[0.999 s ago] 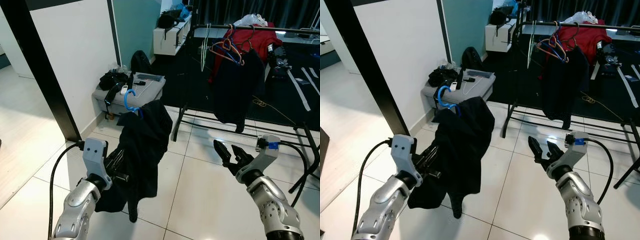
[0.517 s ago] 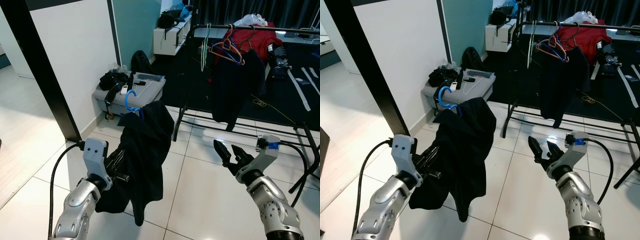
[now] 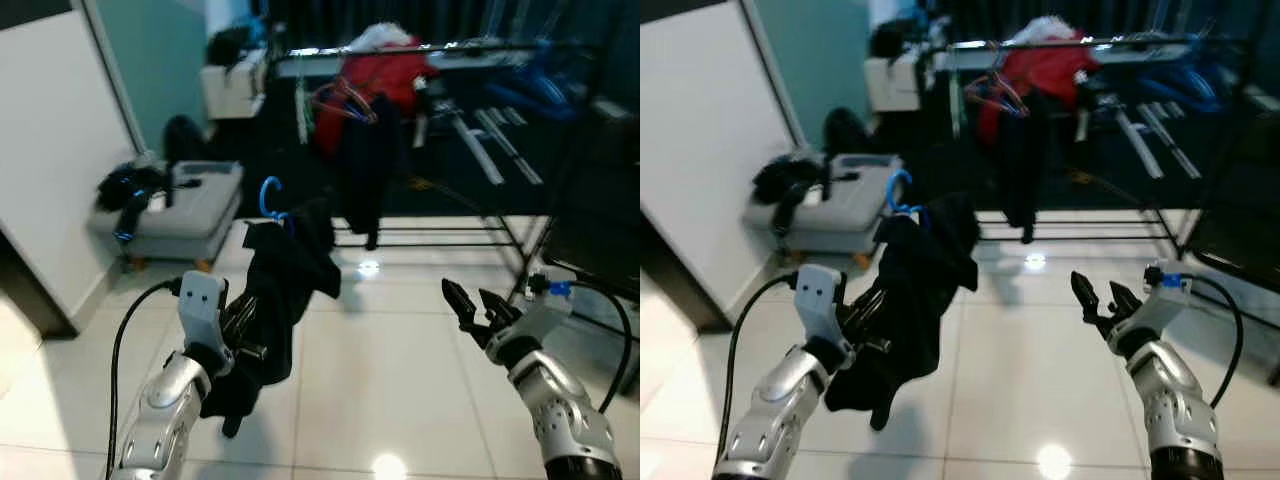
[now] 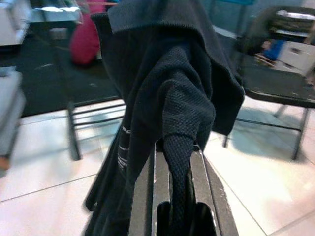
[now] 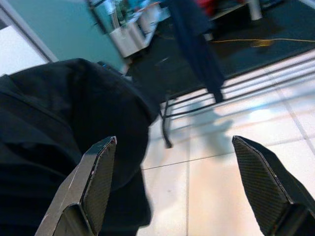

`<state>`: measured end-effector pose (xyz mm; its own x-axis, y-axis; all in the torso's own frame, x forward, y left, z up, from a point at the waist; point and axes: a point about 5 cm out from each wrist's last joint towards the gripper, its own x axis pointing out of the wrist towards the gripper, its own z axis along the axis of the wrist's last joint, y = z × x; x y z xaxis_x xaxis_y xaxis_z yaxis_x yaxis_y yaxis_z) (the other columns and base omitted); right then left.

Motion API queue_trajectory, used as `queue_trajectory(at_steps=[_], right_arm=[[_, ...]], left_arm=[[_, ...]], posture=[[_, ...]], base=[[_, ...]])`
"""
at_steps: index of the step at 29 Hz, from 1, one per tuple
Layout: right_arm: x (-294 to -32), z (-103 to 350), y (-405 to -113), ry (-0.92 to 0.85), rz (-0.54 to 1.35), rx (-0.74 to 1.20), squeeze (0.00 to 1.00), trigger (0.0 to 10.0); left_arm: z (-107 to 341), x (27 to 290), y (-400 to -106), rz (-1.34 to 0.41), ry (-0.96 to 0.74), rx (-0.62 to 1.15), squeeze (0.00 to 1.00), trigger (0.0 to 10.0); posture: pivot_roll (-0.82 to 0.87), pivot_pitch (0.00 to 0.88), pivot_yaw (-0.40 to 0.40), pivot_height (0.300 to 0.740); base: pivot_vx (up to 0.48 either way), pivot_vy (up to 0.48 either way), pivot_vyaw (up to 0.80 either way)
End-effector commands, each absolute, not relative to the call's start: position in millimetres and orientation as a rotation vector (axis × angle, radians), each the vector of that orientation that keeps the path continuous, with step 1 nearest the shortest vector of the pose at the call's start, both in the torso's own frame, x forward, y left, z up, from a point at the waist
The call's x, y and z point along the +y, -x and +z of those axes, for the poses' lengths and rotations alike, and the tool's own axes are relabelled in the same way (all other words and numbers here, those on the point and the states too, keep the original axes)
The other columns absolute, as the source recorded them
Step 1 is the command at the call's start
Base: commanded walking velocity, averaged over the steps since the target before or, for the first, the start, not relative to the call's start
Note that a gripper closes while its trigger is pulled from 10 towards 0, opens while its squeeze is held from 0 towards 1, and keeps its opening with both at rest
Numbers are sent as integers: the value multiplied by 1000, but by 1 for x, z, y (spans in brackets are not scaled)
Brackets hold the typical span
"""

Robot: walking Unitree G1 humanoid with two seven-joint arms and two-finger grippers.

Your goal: Hang hanger

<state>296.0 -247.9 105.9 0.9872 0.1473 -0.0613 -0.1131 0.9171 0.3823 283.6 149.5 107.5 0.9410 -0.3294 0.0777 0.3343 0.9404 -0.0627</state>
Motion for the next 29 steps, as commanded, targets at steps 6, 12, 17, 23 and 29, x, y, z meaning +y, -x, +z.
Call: queue_trajectory(at_steps=[6, 12, 17, 23, 29], right_arm=[[-247, 107, -298, -375, 143, 69, 0, 10000], [-247, 108, -297, -371, 148, 51, 0, 10000], [-246, 108, -297, -363, 149, 53, 0, 10000], [-245, 107, -297, -353, 153, 64, 0, 10000], [-245, 107, -297, -351, 157, 66, 0, 10000]], left_arm=[[121, 157, -282, -273, 23, -146, 0, 10000], [122, 154, -279, -272, 8, -151, 0, 10000], [122, 152, -278, -285, -1, -150, 0, 10000], [123, 149, -278, -302, -17, -148, 0, 10000], [125, 143, -276, -323, -27, -152, 0, 10000]], posture=[[-94, 0, 50, 740], [-95, 0, 58, 740], [-95, 0, 58, 740], [-98, 0, 66, 740], [-98, 0, 67, 740]], base=[[136, 0, 0], [480, 0, 0], [480, 0, -540], [480, 0, -786], [480, 0, -775]])
